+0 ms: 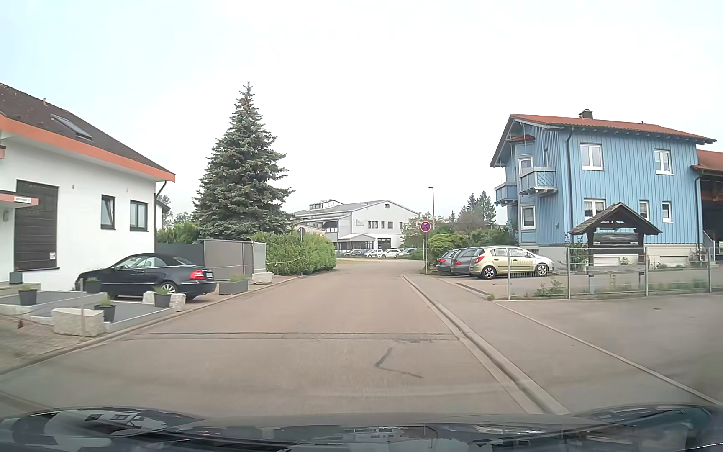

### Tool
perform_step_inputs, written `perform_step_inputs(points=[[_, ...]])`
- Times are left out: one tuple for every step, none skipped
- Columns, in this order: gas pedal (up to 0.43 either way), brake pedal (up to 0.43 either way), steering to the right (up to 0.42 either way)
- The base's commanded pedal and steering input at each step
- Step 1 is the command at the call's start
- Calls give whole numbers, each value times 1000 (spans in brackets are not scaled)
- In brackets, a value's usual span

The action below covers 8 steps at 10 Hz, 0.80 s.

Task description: Follow the waypoints while adhering to traffic rules and regulations

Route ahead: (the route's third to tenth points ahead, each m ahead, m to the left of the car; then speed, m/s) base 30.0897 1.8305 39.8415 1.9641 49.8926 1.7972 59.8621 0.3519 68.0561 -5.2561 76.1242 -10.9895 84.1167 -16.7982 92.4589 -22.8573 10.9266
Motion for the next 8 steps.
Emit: perform_step_inputs(points=[[59,0,0],[47,0,0],[47,0,0],[47,0,0],[47,0,0],[47,0,0],[47,0,0],[47,0,0]])
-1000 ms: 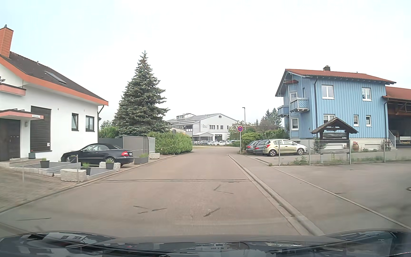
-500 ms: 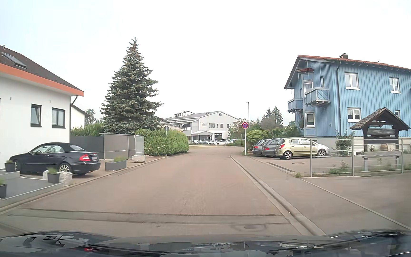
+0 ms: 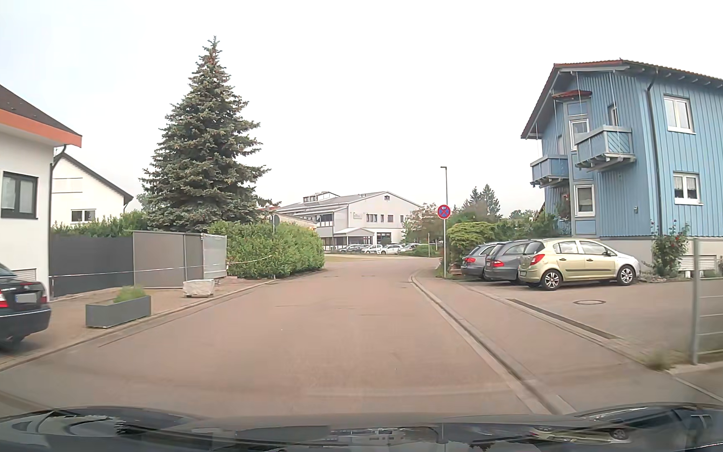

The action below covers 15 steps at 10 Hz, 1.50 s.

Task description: Follow the waypoints while adhering to traffic rules and regulations

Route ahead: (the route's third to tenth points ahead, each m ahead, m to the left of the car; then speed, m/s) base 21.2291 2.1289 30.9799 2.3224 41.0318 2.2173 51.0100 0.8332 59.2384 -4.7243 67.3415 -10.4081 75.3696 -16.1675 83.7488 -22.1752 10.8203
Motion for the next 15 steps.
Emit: perform_step_inputs(points=[[47,0,1],[47,0,1],[47,0,1],[47,0,1],[47,0,1],[47,0,1],[59,0,1],[59,0,3],[59,0,5],[67,0,7],[67,0,9],[67,0,10],[67,0,11],[79,0,14],[79,0,18]])
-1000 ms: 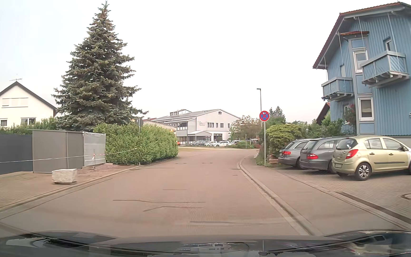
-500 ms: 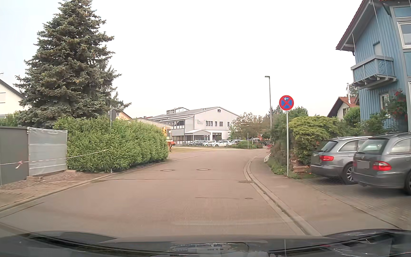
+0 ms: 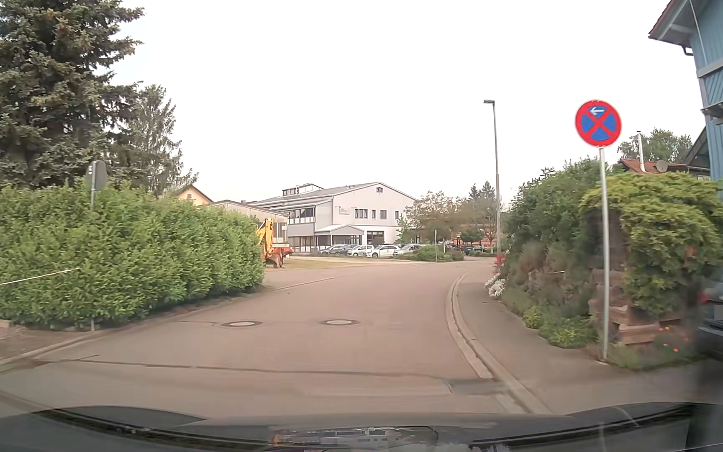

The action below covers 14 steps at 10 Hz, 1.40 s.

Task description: Follow the waypoints while adhering to traffic rules and regulations

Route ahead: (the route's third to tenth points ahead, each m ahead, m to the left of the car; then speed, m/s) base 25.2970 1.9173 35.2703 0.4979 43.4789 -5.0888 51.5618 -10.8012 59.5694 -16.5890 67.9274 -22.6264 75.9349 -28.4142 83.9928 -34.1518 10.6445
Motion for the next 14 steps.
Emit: perform_step_inputs(points=[[79,0,24],[79,0,28],[79,0,34],[79,0,39],[87,0,41],[87,0,43],[98,0,45],[98,0,44],[98,0,43],[98,0,44],[98,0,44],[98,0,44],[98,0,44],[98,0,44]])
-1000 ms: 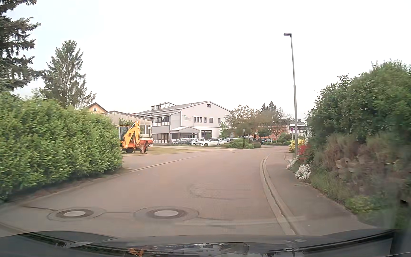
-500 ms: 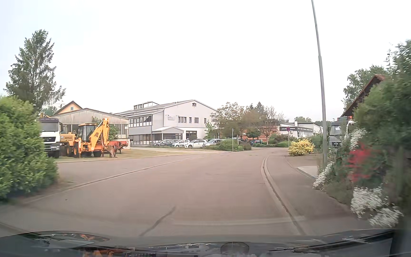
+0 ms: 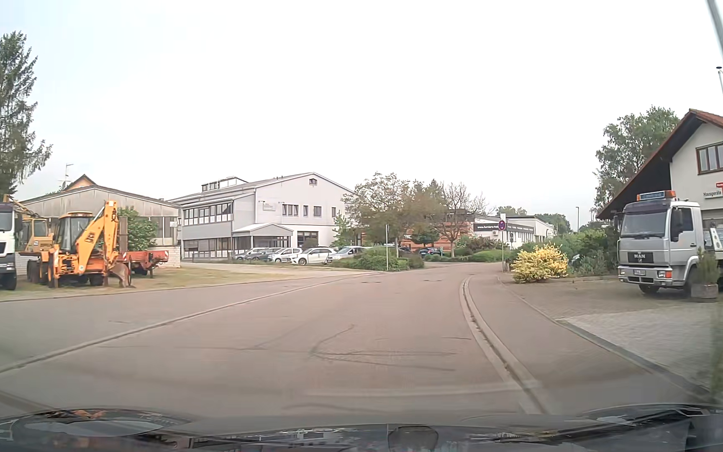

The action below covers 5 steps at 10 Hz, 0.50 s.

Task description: Follow the waypoints while adhering to traffic rules and regulations

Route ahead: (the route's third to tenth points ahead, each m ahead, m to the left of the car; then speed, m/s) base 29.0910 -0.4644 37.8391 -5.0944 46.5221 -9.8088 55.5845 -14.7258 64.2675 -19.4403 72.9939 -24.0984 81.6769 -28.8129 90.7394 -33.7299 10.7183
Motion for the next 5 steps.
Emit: perform_step_inputs(points=[[98,0,44],[98,0,43],[98,0,44],[98,0,43],[98,0,43]])
